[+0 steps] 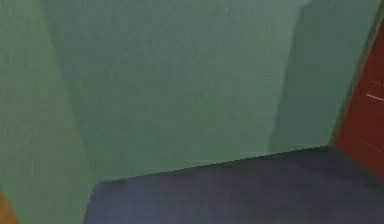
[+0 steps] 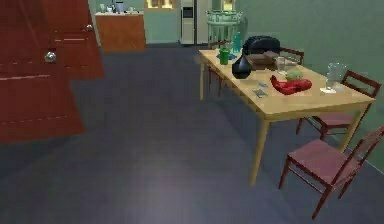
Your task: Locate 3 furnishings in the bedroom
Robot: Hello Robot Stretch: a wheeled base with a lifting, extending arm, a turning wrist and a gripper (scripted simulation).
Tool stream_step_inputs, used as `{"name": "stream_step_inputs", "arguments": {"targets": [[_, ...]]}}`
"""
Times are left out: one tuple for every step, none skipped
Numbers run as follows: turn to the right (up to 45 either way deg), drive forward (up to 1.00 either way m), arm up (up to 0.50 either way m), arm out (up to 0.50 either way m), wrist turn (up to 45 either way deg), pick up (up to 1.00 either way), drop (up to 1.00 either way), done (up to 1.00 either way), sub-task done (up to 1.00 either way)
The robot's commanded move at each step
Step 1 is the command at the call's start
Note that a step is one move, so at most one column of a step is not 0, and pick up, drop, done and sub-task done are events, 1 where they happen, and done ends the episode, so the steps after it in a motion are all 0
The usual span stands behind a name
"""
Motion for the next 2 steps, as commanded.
{"name": "stream_step_inputs", "arguments": {"targets": [[45.0, 0.0, 0.0, 0.0, 0.0, 0.0, 0.0, 0.0, 0.0], [30.0, 0.0, 0.0, 0.0, 0.0, 0.0, 0.0, 0.0, 0.0]]}}
